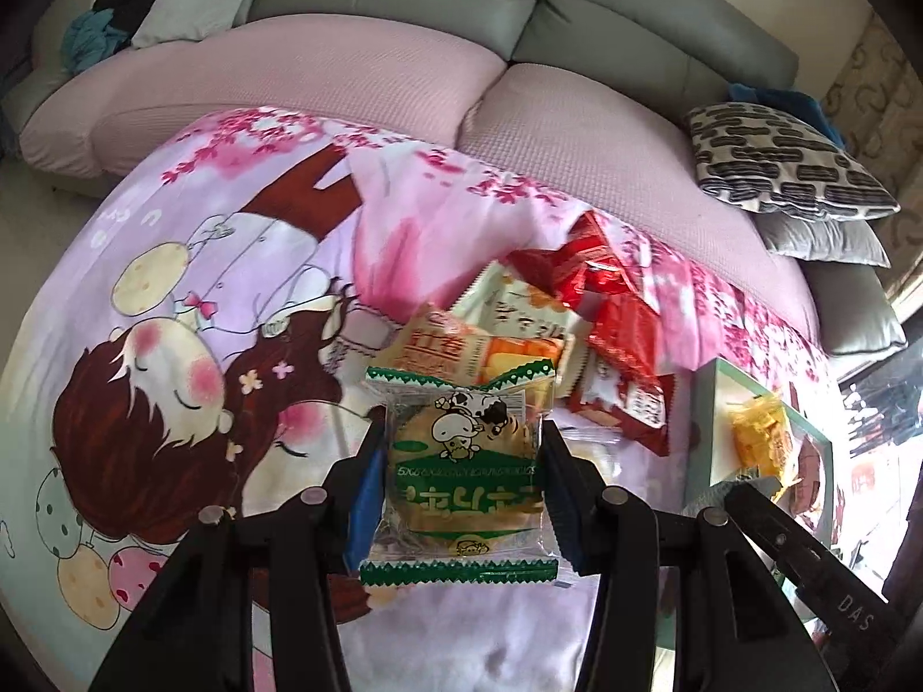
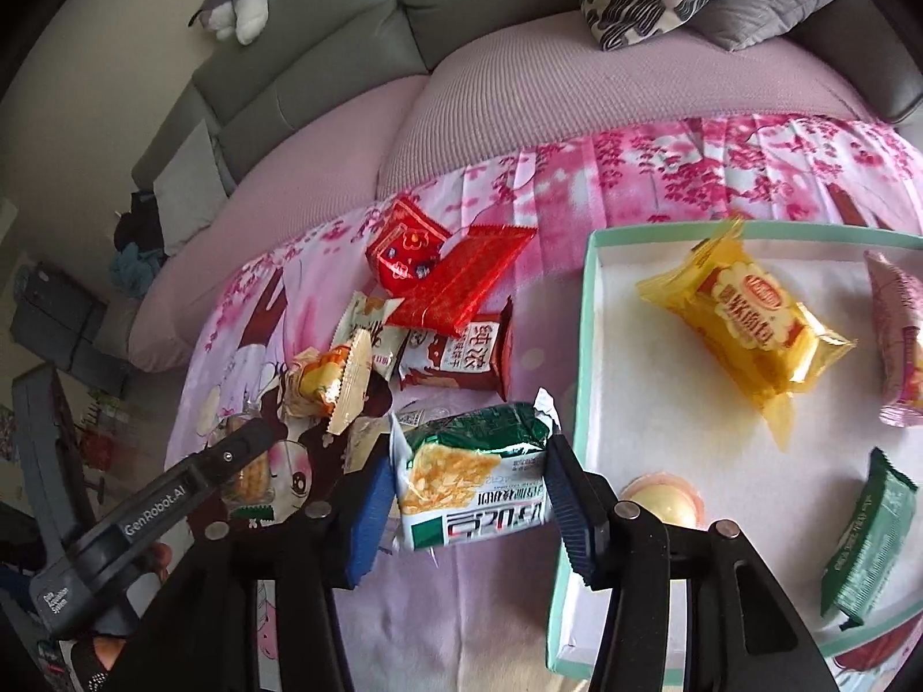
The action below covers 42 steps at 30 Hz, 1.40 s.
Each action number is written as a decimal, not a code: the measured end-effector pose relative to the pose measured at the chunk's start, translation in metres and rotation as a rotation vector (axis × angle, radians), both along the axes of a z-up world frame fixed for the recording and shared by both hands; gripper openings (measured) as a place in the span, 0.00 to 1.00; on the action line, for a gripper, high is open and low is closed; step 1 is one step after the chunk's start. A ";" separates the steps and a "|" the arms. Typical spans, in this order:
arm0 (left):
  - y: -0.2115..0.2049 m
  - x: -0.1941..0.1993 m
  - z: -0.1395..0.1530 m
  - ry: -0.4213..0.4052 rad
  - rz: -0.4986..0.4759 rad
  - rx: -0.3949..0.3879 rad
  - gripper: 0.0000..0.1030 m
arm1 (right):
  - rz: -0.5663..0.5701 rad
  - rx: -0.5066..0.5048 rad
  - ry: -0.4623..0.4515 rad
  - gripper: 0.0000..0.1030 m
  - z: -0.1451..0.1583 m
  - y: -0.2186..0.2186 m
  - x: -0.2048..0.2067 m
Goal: Organize snacks
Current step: 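Lift the cookie pack and biscuit box and carry both over the tray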
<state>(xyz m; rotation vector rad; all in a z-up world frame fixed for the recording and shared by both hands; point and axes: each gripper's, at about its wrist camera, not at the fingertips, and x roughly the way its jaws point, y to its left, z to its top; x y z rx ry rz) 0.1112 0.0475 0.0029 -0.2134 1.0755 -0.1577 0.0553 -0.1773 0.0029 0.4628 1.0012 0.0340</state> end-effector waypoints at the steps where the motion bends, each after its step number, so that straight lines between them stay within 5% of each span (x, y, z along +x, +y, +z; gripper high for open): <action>1: -0.002 0.000 0.000 0.001 -0.004 0.004 0.50 | -0.006 -0.023 -0.004 0.52 0.002 0.000 -0.002; 21: -0.011 -0.003 -0.011 0.054 -0.016 0.058 0.50 | 0.055 0.000 0.099 0.53 -0.032 0.011 0.004; 42: -0.016 -0.009 0.006 -0.003 -0.023 0.065 0.50 | 0.038 0.013 -0.006 0.50 -0.001 0.004 -0.008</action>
